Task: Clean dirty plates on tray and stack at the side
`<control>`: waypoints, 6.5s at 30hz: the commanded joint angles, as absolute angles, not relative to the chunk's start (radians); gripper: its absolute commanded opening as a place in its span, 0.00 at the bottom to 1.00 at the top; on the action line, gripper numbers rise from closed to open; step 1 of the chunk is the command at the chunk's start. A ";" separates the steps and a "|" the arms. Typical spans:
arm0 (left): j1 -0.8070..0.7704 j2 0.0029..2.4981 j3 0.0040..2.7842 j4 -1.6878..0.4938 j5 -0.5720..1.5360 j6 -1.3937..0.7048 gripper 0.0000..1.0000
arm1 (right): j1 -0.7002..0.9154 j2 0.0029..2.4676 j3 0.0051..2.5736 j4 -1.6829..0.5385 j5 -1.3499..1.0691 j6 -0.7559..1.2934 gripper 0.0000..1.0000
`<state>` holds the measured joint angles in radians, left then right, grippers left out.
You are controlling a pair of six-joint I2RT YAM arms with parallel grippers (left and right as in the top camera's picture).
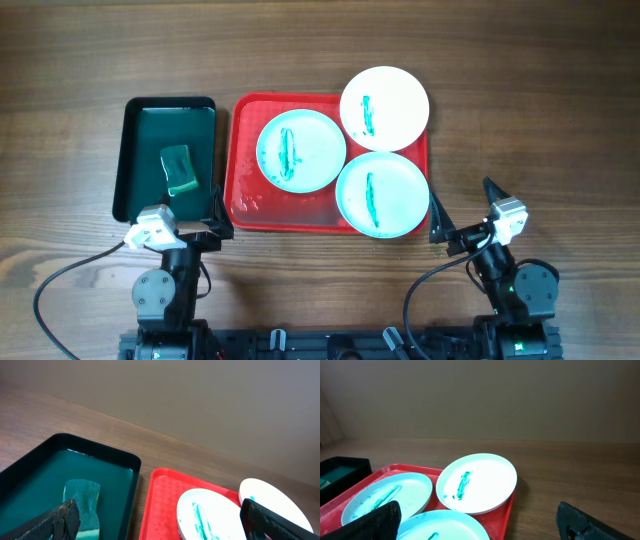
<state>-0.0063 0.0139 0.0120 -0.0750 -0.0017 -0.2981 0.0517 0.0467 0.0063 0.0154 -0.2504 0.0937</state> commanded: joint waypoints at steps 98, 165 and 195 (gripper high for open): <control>0.136 1.685 1.040 -0.661 -0.129 -0.423 0.45 | 0.558 2.162 1.530 -0.617 -0.081 0.497 0.04; -0.180 1.984 1.172 -0.698 0.282 -0.177 0.04 | 0.533 2.170 1.530 -0.617 -0.255 0.396 0.04; -0.212 1.980 1.262 -0.727 -0.279 -0.241 0.04 | 0.492 2.170 1.496 -0.595 -0.341 0.394 0.04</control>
<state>-0.2394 1.9614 1.2713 -0.7376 0.1654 -0.1024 0.5095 2.1563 1.5021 -0.5892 -0.3355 0.4137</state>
